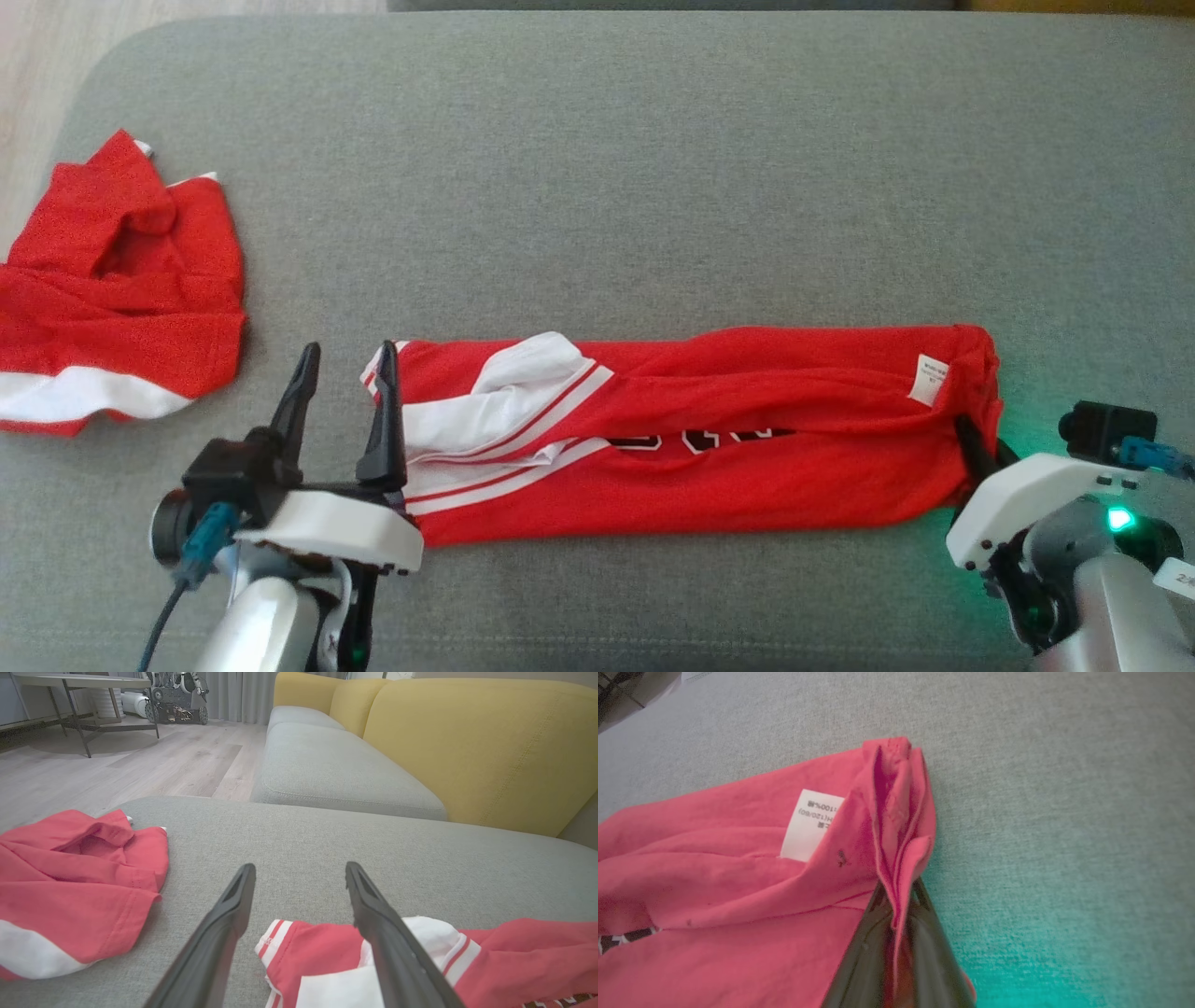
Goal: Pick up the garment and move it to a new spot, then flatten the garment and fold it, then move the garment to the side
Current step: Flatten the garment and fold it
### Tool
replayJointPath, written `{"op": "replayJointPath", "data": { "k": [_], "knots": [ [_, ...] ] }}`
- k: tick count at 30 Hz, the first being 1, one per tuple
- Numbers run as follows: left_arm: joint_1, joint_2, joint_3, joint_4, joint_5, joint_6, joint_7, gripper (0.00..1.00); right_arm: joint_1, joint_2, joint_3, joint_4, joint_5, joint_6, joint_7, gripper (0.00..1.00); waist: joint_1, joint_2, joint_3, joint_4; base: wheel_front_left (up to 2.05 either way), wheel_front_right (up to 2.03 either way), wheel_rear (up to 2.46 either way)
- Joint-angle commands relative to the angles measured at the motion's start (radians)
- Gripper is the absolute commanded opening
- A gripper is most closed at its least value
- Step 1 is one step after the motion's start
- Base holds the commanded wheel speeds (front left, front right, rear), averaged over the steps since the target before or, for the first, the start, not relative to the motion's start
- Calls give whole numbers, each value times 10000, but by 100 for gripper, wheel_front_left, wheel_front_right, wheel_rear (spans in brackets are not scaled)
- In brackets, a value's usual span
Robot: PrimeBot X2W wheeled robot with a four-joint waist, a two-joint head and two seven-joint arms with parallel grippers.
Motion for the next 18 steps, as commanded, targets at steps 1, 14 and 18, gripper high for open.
{"op": "replayJointPath", "data": {
  "k": [1,14,18],
  "knots": [
    [-408,58,434,-297,85,-44,-115,100,-63,-18,152,-185,23,-9,94,0,0,-1,25,-49,0,0,0],
    [-419,-20,580,-369,202,-119,-122,100,-422,-314,-2418,-1151,-320,-9,368,0,0,-1,148,-427,0,0,0],
    [-427,-37,620,-376,225,-155,-123,100,-346,-399,-3050,-1361,-443,-9,522,0,0,-1,156,-488,0,0,0]
  ]
}}
